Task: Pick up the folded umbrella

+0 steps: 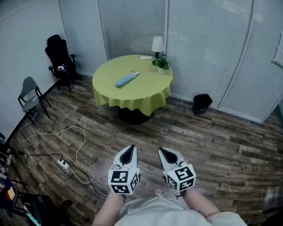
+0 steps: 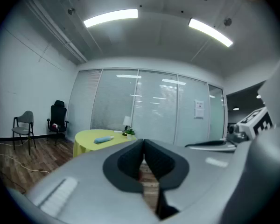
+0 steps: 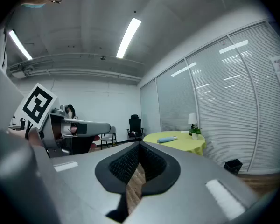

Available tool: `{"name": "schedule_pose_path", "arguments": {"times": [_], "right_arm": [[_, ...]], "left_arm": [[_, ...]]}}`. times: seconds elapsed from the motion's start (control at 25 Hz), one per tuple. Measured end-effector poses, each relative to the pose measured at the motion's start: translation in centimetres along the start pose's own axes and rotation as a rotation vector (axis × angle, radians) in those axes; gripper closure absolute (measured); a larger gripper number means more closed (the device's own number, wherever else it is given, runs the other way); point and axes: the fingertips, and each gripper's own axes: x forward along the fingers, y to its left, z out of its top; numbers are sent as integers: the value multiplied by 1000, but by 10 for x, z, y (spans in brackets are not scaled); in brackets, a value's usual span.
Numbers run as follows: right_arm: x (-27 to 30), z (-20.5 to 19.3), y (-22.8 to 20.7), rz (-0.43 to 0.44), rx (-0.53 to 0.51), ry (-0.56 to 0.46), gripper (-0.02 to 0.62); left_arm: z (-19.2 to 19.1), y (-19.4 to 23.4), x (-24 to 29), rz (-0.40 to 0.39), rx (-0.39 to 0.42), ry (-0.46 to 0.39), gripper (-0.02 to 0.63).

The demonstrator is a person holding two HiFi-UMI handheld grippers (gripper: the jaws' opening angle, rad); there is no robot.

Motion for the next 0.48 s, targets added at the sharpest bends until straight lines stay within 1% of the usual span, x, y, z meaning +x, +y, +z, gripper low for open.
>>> {"name": "schedule_pose_path", "arguments": {"times": [0.32, 0.48], "right_arm": [[11, -6, 0, -20, 15, 18, 597], [26, -8, -3, -48, 64, 4, 597]], "left_arm": [[-10, 14, 5, -13, -20, 25, 600], [-11, 30, 11, -10, -33, 25, 600]]}}
